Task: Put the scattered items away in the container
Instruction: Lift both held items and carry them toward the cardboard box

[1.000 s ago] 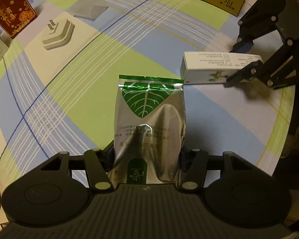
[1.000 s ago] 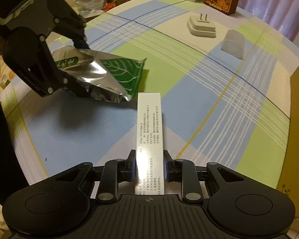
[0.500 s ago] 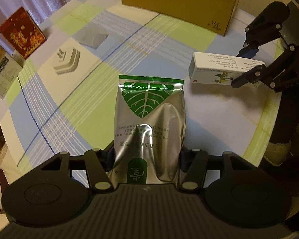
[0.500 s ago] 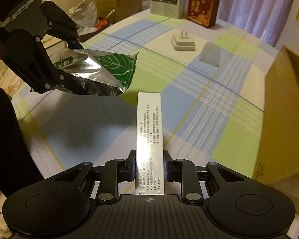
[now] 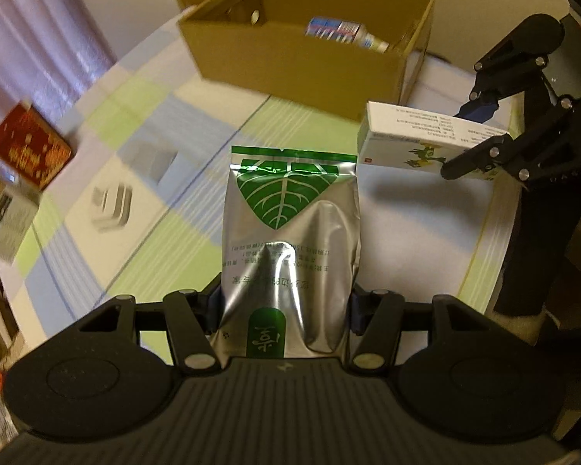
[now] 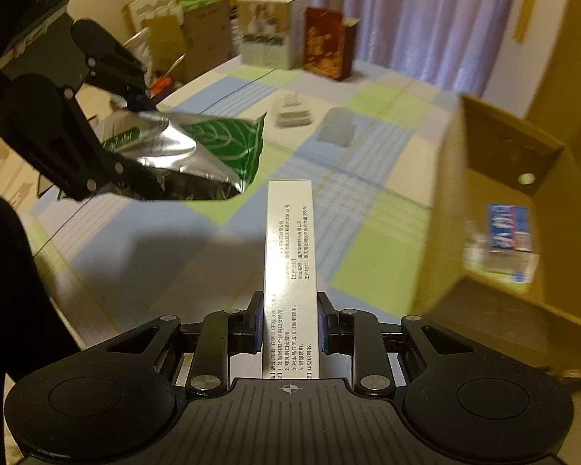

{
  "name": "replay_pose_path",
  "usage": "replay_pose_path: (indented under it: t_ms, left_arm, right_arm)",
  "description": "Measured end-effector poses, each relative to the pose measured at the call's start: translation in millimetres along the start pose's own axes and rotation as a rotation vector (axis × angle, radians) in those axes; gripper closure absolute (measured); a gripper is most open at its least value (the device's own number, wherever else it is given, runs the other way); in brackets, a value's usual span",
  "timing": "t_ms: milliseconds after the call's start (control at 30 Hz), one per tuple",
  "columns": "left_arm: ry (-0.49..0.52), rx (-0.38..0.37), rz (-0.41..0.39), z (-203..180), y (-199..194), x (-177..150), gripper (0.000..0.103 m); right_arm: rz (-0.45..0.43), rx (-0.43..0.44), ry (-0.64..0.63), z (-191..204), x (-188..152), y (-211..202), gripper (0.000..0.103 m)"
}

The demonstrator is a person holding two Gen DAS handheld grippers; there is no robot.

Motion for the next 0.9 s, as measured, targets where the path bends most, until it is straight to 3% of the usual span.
replay_pose_path:
  t_ms: [500, 900]
  left_arm:
    - [0.026, 0.010, -0.120, -3.6, 3.9, 160.9, 0.049]
    - [-0.080, -0.022, -0.141, 8.8, 42.3, 241.0, 0.049]
  right_arm:
    - [-0.119, -0.163, 0.057, -109.7, 38.3, -62.6, 0.075]
    - [-0.111, -0.232, 0.161, -200.8, 53.9, -66.3, 0.075]
Point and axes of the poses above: each gripper's, at about its wrist camera, not at the fingertips, and y roughly the way its jaws point, z to its left, x to its top, the point moved 5 cm from there along y, roughly the way its jaws point, and after that the axes turned 11 degrees about y, right-handed, at the moved point
